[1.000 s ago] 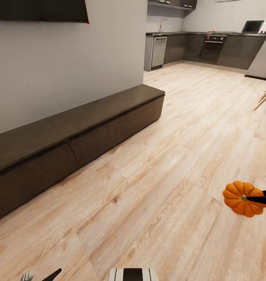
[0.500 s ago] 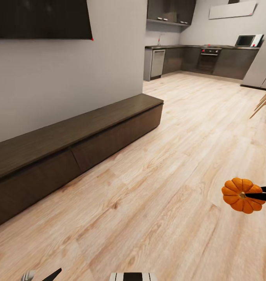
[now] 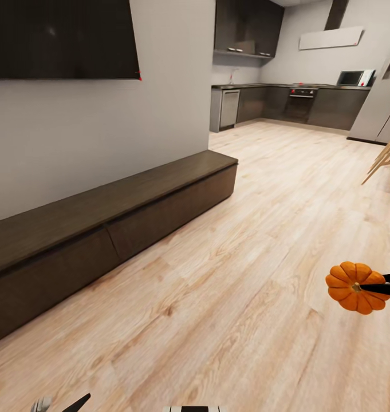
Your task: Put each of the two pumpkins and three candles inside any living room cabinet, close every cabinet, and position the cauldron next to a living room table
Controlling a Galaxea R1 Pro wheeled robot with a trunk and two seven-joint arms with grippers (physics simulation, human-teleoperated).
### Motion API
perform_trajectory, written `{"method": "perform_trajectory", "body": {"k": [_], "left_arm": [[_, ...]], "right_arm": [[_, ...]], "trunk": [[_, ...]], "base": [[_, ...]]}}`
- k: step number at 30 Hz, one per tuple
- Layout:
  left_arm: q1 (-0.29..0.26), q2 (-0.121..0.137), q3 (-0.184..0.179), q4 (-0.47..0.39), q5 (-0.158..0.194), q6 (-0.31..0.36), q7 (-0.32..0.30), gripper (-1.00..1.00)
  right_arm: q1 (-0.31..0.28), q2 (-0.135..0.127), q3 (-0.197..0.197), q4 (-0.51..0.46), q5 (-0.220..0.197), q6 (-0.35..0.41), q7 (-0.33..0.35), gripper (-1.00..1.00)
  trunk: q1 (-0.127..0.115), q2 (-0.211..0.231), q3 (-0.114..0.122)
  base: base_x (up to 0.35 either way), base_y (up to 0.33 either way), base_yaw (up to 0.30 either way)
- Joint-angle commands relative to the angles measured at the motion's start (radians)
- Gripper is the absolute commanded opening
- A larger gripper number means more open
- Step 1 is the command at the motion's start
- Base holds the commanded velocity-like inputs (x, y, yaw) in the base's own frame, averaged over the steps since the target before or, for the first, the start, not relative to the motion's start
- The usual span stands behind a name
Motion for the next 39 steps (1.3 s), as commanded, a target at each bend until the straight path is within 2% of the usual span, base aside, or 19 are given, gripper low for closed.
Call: {"method": "perform_trajectory", "body": {"k": [1,6,18,28,39], "left_arm": [[0.0,0.0,0.002,0.001,-0.001,0.006,-0.003,1.0],[0.0,0.0,0.002,0.0,-0.001,0.006,-0.003,1.0],[0.0,0.0,0.002,0.001,-0.001,0.006,-0.003,1.0],[0.0,-0.003,0.002,0.0,-0.002,0.002,0.001,1.0],[0.0,-0.006,0.002,0.0,-0.002,0.0,0.004,1.0]], "right_arm": [[0.0,0.0,-0.003,-0.001,0.005,0.011,0.005,-1.0],[0.0,-0.004,-0.004,-0.001,0.006,0.01,0.005,-1.0],[0.0,-0.006,-0.004,-0.002,0.006,0.009,0.004,-1.0],[0.0,-0.005,-0.004,-0.002,0.005,0.009,0.004,-1.0],[0.0,-0.005,-0.004,-0.002,0.005,0.009,0.004,-1.0]], "trunk": [[-0.001,0.0,0.003],[-0.003,0.001,0.022],[-0.003,0.001,0.022],[-0.003,0.001,0.022],[-0.003,0.001,0.022]], "base": [[0.0,0.0,0.0],[0.0,0.0,0.0],[0.0,0.0,-0.018],[0.0,-0.027,-0.259],[0.042,-0.283,-0.298]]}}
